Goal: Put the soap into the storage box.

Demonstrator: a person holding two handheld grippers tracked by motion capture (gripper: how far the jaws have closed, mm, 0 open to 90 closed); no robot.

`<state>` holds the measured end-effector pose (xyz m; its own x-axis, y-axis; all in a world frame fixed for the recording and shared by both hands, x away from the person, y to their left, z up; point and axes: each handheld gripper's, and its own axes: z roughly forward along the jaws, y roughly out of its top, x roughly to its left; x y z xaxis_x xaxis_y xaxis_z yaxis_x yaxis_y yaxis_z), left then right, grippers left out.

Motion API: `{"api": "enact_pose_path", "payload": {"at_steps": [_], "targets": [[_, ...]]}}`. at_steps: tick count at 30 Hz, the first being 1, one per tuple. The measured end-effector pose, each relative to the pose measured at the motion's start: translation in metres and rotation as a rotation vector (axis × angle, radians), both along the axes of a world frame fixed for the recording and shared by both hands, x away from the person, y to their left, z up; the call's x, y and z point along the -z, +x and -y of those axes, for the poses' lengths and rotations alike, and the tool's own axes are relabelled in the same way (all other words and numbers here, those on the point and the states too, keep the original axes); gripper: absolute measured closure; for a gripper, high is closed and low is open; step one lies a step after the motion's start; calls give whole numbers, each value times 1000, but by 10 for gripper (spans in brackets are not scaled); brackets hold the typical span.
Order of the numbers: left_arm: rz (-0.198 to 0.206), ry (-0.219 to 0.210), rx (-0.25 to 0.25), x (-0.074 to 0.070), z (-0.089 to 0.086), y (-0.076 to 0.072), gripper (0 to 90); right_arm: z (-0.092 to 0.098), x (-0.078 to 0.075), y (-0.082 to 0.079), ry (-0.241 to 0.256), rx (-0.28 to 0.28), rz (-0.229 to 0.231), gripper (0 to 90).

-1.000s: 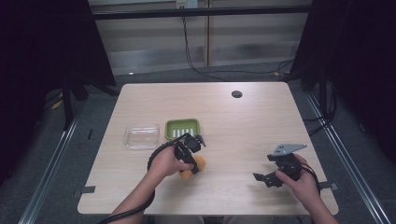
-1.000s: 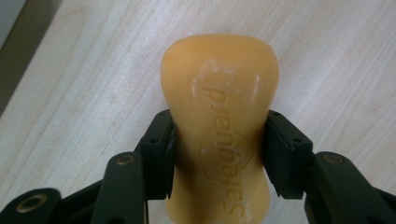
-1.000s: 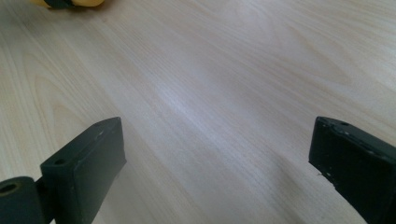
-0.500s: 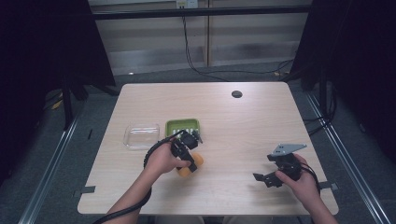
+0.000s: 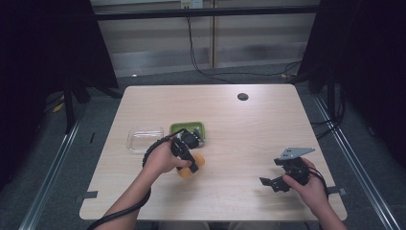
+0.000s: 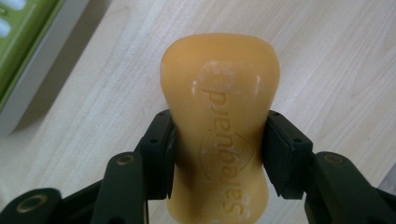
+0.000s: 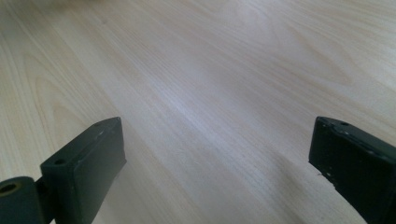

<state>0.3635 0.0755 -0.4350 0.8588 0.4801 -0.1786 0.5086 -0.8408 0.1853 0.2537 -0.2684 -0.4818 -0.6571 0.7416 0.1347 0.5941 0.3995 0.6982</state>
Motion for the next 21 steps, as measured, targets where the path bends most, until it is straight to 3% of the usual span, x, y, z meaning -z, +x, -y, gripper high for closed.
{"api": "enact_pose_path", "payload": {"at_steps": [21], "targets": [[-19, 6, -5, -11, -7, 11, 498, 0, 0, 0, -3, -2, 1, 32]]}}
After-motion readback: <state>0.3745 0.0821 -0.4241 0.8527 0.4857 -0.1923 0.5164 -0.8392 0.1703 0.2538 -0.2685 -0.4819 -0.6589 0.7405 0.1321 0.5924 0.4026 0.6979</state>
